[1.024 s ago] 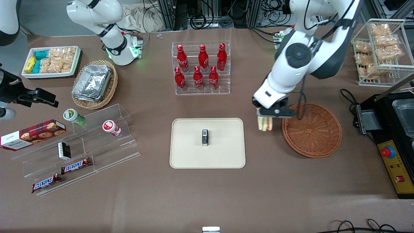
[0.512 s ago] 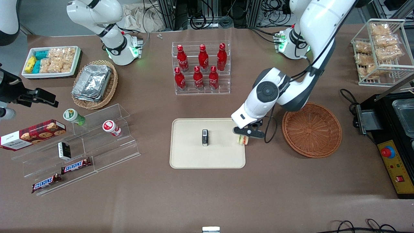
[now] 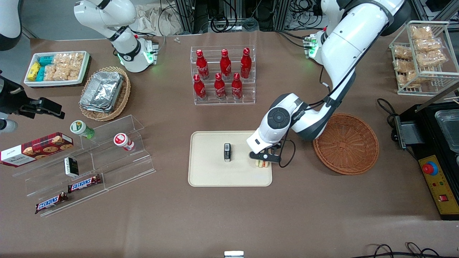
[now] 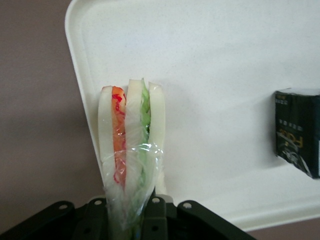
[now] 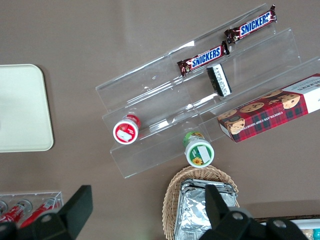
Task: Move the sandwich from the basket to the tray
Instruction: 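Lower the sandwich onto the tray beside the black box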
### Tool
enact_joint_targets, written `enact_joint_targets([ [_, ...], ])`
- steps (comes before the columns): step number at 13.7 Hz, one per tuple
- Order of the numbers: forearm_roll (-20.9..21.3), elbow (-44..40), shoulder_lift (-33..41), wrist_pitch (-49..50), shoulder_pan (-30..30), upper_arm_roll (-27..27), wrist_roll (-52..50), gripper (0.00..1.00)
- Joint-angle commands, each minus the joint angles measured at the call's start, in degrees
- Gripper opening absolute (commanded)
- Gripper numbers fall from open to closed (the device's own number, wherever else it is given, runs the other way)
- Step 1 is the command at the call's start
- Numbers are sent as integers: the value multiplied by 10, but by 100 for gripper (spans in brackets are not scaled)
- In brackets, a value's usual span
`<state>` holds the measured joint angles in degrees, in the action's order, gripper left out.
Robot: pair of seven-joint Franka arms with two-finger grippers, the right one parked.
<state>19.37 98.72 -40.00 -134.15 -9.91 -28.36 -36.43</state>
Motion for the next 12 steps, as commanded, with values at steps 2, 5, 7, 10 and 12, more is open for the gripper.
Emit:
enact_joint_targets([
  [2, 32, -17, -26, -11, -2, -5, -40, 99],
  [5, 30, -13, 18, -5, -2, -12, -100, 100],
  [7, 20, -2, 92, 25, 2, -20, -116, 100],
  [10, -69, -1, 199, 112, 4, -19, -102, 100],
  [12, -113, -9, 260, 192, 16, -11, -73, 100],
])
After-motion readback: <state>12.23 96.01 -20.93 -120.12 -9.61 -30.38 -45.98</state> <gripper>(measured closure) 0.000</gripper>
